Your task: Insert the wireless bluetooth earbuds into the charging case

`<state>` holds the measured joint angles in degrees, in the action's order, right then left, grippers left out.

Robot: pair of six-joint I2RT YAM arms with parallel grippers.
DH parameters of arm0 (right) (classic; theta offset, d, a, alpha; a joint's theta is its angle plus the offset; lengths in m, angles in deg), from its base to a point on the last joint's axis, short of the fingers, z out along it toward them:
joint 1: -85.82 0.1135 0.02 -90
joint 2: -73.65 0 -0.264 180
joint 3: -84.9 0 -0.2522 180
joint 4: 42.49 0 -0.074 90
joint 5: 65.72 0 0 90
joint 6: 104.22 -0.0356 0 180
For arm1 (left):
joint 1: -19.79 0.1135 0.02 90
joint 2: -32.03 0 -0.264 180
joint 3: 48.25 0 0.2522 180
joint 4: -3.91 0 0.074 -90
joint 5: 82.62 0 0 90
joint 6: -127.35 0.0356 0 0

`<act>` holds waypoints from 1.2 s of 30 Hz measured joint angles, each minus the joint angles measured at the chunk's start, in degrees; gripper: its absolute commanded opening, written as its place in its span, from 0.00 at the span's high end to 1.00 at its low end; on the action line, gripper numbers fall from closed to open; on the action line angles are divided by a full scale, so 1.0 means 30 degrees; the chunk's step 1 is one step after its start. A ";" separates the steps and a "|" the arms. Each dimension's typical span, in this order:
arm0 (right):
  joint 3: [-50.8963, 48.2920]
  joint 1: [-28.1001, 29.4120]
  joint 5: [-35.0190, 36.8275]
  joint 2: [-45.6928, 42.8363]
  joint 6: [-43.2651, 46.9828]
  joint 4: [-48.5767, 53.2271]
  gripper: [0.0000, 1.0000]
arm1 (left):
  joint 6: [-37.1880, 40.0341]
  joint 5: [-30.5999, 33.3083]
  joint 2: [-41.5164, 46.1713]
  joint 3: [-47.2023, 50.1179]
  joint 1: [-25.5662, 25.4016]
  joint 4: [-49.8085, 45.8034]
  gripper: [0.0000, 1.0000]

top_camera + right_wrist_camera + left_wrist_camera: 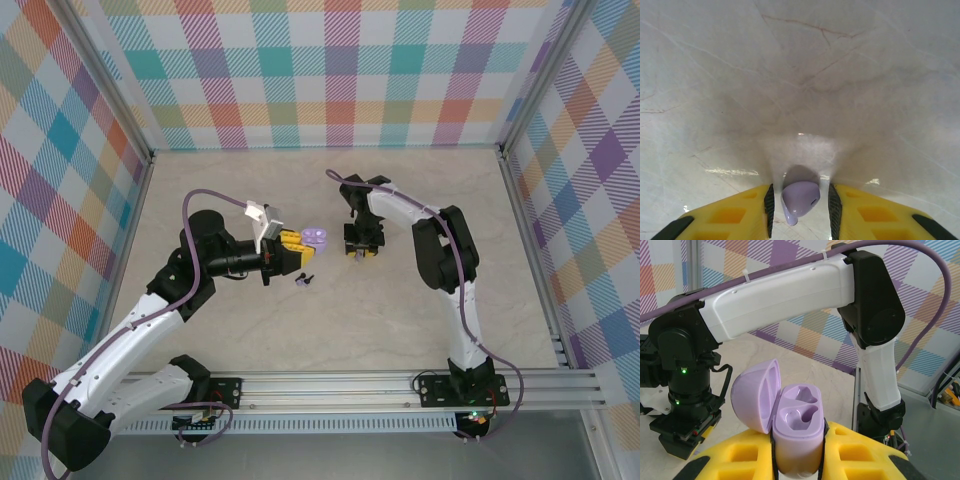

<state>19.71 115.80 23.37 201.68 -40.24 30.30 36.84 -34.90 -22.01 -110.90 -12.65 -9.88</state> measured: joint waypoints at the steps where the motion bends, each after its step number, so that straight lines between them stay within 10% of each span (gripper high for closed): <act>1: 0.0073 0.0000 0.0007 0.0066 0.0000 0.0080 0.65 | 0.0000 0.0000 0.0000 0.0000 0.0000 0.0000 0.87; 25: 0.0306 -0.0109 0.0168 0.0255 -0.0007 0.0474 0.76 | -0.0058 0.0423 0.0036 0.0248 0.0000 -0.0007 0.88; 36: -0.4954 -0.0780 -0.0991 -0.3351 -0.0182 -0.4051 0.78 | -0.1486 0.2951 -0.1625 0.0248 0.0000 -0.0321 0.88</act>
<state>4.85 113.46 20.40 191.62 -40.79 18.15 32.38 -26.05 -26.89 -110.16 -12.65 -10.84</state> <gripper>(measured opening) 0.223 0.208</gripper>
